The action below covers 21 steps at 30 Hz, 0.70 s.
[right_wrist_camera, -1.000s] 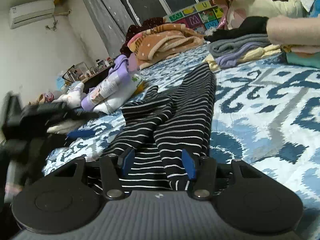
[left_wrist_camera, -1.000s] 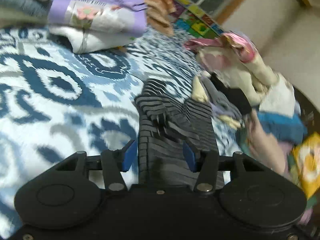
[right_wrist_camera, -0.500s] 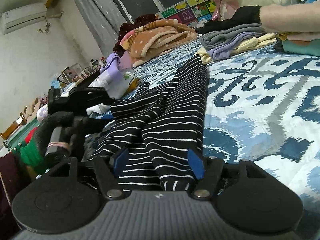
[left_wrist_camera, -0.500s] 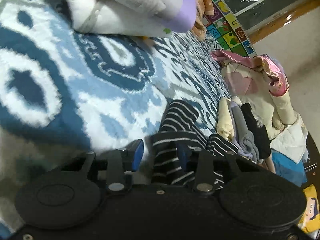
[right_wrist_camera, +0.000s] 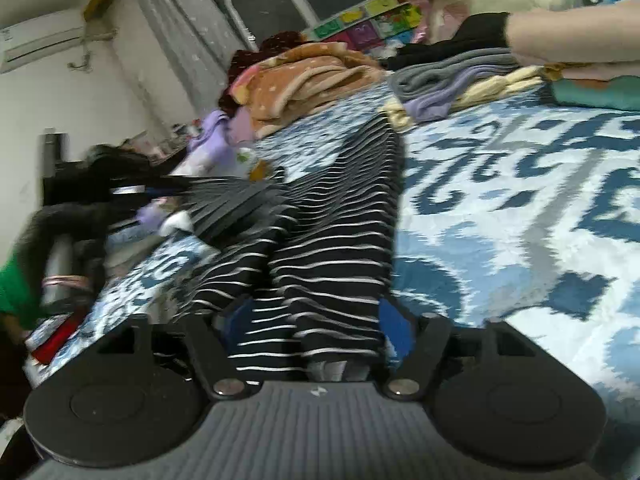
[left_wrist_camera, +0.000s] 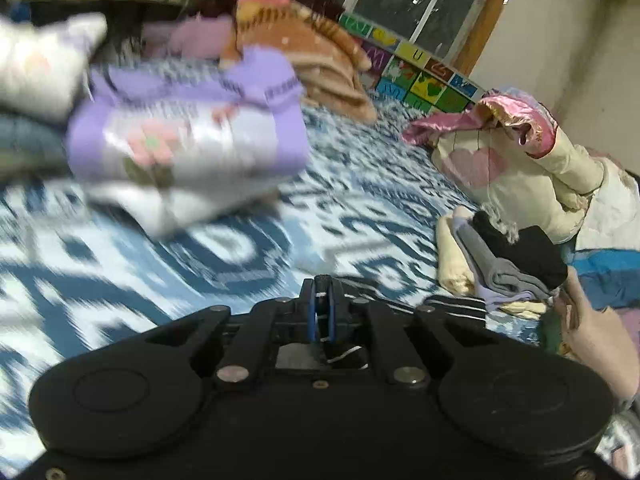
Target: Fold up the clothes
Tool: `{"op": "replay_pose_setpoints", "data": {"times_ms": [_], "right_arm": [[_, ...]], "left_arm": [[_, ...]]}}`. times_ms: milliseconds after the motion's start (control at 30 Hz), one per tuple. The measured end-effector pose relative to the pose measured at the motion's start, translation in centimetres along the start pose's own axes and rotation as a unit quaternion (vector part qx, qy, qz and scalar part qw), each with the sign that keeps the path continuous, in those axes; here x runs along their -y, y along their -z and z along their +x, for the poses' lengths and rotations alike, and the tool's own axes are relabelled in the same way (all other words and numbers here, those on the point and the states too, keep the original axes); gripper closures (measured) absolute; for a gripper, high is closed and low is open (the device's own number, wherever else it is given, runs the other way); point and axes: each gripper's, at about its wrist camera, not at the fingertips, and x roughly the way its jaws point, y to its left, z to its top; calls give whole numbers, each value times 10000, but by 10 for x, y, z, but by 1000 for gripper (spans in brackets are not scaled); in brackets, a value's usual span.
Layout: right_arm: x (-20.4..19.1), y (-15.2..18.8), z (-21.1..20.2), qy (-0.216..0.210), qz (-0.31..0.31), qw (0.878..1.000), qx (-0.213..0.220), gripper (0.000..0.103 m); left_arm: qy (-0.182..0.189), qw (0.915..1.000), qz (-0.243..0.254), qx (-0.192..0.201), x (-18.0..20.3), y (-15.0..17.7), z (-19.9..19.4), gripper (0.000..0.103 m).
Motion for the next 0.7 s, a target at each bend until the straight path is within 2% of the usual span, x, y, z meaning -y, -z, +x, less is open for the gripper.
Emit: {"op": "replay_pose_setpoints", "data": {"times_ms": [200, 433, 700], "right_arm": [[5, 2, -1, 13, 152, 9999, 14, 27], [1, 3, 2, 91, 50, 9999, 8, 27], [0, 4, 4, 124, -20, 9999, 2, 27]], "left_arm": [[-450, 9977, 442, 251, -37, -23, -40, 99], [-820, 9945, 501, 411, -84, -29, -80, 99], [-1053, 9914, 568, 529, -125, -24, -115, 99]]}}
